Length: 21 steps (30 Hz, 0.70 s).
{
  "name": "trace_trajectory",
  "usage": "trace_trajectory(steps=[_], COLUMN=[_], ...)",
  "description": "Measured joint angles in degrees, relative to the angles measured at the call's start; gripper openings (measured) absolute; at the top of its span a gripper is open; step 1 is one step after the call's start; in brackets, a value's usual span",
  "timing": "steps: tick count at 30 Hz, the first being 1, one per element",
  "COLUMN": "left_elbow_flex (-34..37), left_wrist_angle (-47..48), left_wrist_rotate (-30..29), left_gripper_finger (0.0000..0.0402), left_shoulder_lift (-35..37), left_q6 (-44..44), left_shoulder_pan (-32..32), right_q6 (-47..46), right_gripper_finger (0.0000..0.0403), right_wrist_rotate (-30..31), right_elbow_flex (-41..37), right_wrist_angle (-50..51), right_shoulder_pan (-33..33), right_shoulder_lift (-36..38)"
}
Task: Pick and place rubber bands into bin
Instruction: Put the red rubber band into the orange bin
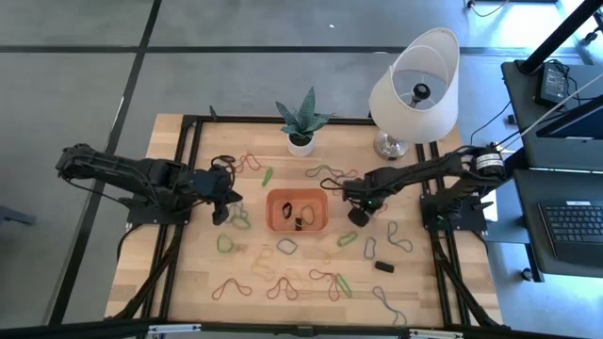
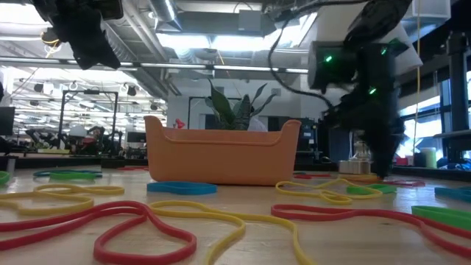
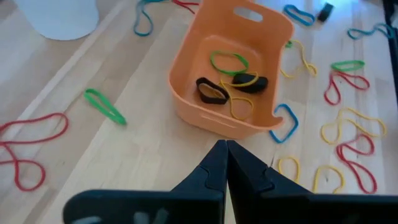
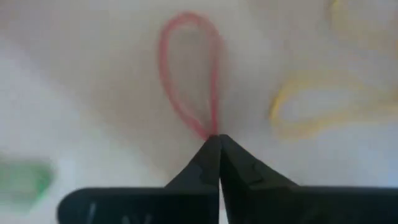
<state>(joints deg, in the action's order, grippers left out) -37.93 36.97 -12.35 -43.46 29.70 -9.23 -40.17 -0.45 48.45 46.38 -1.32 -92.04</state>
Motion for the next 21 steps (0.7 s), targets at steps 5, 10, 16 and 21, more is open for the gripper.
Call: trace_trajectory(steps=[5, 10, 16, 21], left_elbow_flex=[0.00, 0.00, 0.00, 0.00], left_wrist_angle=[0.00, 0.00, -0.04, -0.08], left_wrist_rotate=[-0.19, -0.60, -1.64, -1.70], left_gripper_finger=[0.0003, 0.0003, 0.0003, 0.0003], left_shoulder_lift=[-0.01, -0.02, -0.02, -0.02], left_q6=[1.64, 1.55, 0.63, 0.69], left_shoulder_pan=[0.00, 0.00, 0.00, 0.00], right_q6=[-4.72, -7.82, -5.99, -2.81], right_gripper_finger=[0.0002, 0.0001, 0.0014, 0.0055], right_wrist_rotate=[1.31, 3.21, 3.46, 3.65], right_elbow_flex=[0.26, 0.35, -0.18, -3.02], right_wrist_angle=[2.92, 4.43, 2.85, -1.64], right_shoulder_pan=[1.77, 4.72, 5.77, 5.72], right_shoulder_lift=[8.29, 15.14, 16.04, 12.58])
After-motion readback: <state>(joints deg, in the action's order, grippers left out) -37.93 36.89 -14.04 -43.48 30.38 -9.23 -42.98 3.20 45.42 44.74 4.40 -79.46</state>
